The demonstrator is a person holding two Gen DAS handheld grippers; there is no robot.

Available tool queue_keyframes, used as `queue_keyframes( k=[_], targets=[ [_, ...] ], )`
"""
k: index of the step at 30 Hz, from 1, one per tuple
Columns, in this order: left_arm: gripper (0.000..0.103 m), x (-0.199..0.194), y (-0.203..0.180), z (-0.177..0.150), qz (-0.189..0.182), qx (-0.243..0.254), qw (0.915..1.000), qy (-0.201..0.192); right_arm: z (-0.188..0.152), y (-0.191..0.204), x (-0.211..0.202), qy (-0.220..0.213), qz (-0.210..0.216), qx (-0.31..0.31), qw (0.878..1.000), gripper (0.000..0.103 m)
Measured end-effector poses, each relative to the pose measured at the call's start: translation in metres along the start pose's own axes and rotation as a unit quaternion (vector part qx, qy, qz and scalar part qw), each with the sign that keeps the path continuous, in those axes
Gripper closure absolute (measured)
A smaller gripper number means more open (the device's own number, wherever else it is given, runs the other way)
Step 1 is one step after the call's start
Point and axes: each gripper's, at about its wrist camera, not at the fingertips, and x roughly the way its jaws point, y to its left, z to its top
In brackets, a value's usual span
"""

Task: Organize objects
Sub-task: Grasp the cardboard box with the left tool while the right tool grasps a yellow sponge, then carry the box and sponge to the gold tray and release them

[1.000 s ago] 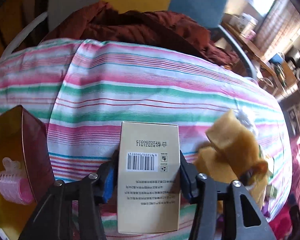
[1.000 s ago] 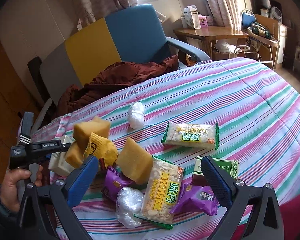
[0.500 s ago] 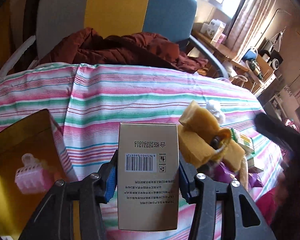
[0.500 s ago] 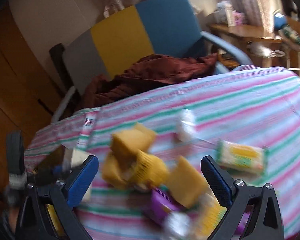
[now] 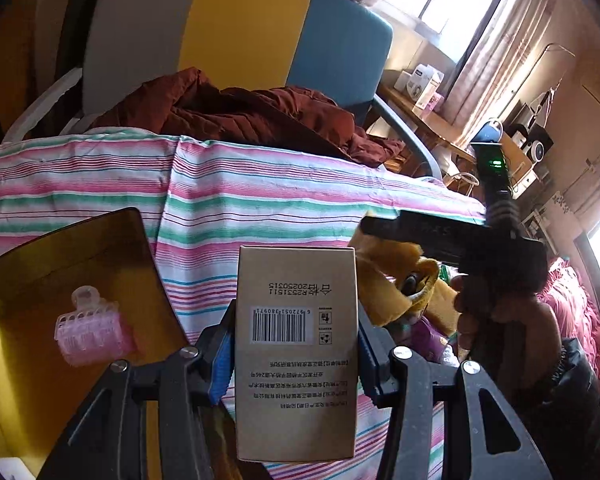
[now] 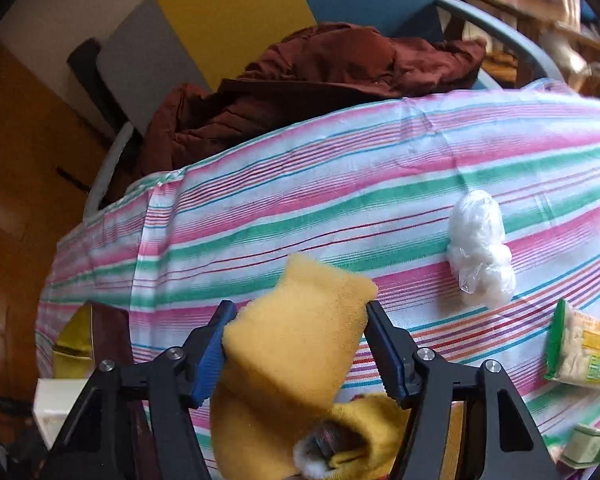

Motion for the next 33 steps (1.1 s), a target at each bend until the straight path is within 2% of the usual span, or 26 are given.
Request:
queue_keyframes(
  k=[8, 11, 15, 17, 22, 27, 33],
  targets=[
    [0.052, -0.047, 0.014, -0.006, -0.002, -0.007, 0.9992, -0.040, -0.005, 0.012, -0.066, -0.090, 0.016, -0.015, 0.996, 0.039],
    [0.052, -0.073, 0.035, -0.011, 0.018, -0.016, 0.9983, -0.054, -0.018, 0.032, -0.091, -0.114, 0.030, -0.049, 0.992, 0.039],
    [0.052, -0.108, 0.079, -0.023, 0.069, -0.037, 0.9949, -0.064, -0.049, 0.070, -0.112, -0.127, 0.063, -0.110, 0.984, 0.039],
    [0.052, -0.121, 0.107, -0.030, 0.102, -0.054, 0.9913, -0.064, -0.064, 0.089, -0.115, -0.125, 0.082, -0.135, 0.979, 0.039],
    [0.052, -0.132, 0.158, -0.040, 0.152, -0.077, 0.9837, -0.058, -0.109, 0.144, -0.104, -0.094, 0.128, -0.202, 0.966, 0.039],
    [0.052, -0.125, 0.192, -0.046, 0.171, -0.077, 0.9812, -0.044, -0.155, 0.194, -0.084, -0.052, 0.146, -0.262, 0.953, 0.039],
    [0.051, -0.106, 0.221, -0.047, 0.196, -0.072, 0.9778, -0.017, -0.197, 0.228, -0.061, -0.005, 0.166, -0.283, 0.945, 0.039]
  ],
)
